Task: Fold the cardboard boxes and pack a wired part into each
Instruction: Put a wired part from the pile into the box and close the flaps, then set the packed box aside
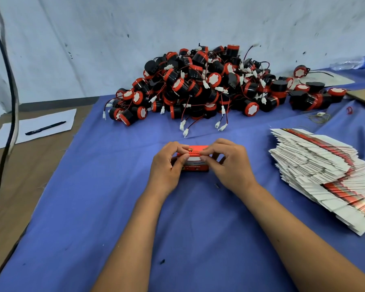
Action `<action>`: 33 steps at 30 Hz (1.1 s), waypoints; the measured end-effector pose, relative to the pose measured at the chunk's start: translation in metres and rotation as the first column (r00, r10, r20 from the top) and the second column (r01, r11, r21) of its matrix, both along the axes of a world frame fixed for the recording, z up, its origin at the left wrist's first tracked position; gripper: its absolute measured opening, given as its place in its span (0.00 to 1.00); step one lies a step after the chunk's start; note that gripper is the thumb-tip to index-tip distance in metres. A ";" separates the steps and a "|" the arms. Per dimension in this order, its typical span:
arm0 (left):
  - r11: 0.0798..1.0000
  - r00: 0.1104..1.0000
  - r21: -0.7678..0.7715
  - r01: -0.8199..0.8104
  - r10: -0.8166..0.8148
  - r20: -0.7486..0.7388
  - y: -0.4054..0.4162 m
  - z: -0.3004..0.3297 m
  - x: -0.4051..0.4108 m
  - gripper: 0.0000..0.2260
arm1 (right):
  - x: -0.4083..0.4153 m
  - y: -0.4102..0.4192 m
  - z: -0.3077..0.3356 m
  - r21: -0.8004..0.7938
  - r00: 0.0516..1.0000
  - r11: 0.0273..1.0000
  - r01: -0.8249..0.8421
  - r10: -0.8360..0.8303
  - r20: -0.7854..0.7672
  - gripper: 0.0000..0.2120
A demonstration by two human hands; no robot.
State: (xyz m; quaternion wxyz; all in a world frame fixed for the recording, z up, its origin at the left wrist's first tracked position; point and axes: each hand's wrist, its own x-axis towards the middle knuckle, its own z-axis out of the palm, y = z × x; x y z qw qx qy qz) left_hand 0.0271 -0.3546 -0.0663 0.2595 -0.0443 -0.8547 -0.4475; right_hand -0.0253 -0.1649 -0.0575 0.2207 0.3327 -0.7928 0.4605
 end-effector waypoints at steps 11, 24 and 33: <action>0.947 0.999 -0.322 -0.016 0.003 -0.041 0.005 0.002 0.004 0.10 | 0.015 0.005 -0.007 0.271 0.979 0.959 0.089 -0.033 -0.202 0.04; 0.959 0.998 -0.278 -0.058 0.060 0.000 0.013 0.008 0.008 0.07 | 0.037 -0.021 0.005 0.522 0.972 0.825 0.215 -0.132 -0.193 0.15; 0.989 0.989 0.112 0.096 -0.082 -0.124 0.111 0.084 0.003 0.08 | 0.052 0.083 0.087 0.385 0.961 0.883 0.268 -0.218 -0.169 0.20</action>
